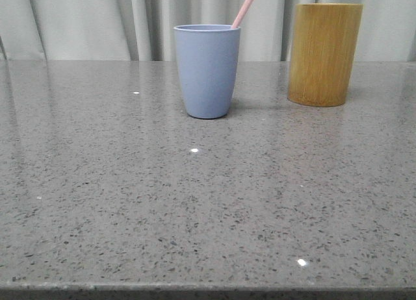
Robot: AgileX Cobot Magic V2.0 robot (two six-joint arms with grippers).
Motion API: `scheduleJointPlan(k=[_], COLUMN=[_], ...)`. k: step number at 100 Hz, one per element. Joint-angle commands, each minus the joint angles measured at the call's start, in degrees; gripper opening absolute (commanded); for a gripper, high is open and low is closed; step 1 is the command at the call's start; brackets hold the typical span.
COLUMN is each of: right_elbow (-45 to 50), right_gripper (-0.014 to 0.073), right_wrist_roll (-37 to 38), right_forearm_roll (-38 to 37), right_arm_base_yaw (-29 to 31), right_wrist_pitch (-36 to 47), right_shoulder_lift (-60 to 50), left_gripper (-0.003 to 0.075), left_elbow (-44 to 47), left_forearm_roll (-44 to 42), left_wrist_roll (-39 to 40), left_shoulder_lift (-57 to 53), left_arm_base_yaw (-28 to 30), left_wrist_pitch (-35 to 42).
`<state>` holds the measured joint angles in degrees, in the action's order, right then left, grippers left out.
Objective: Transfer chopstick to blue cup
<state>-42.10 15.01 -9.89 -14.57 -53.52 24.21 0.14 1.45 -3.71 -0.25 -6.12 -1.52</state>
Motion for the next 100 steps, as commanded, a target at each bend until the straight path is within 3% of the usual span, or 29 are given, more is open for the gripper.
scheduleJointPlan(k=[1, 21, 55, 80, 100], right_elbow=[-0.6, 6.5, 24.0, 35.9, 42.3], right_gripper=[-0.0122, -0.0122, -0.0122, -0.0122, -0.0122], right_wrist_roll=[-0.8, -2.6, -12.7, -12.7, -12.7], right_forearm_roll=[-0.3, 0.1, 6.3, 6.9, 7.0], right_arm_base_yaw=[0.5, 1.3, 10.0, 11.9, 11.9], right_wrist_pitch=[4.2, 17.9, 35.3, 52.8, 56.7], right_shoulder_lift=[-2.0, -10.9, -26.0, -25.6, -25.6], left_gripper=[-0.0019, -0.0019, -0.0019, -0.0019, -0.0019], left_elbow=[0.5, 0.5, 0.5, 0.5, 0.5], left_forearm_roll=[0.3, 0.3, 0.3, 0.3, 0.3], left_wrist_roll=[0.8, 0.8, 0.8, 0.8, 0.8], left_shoulder_lift=[-2.0, -2.0, -2.0, -2.0, -2.0], left_arm_base_yaw=[0.1, 0.1, 0.1, 0.1, 0.1], left_wrist_pitch=[5.1, 5.1, 5.1, 5.1, 5.1])
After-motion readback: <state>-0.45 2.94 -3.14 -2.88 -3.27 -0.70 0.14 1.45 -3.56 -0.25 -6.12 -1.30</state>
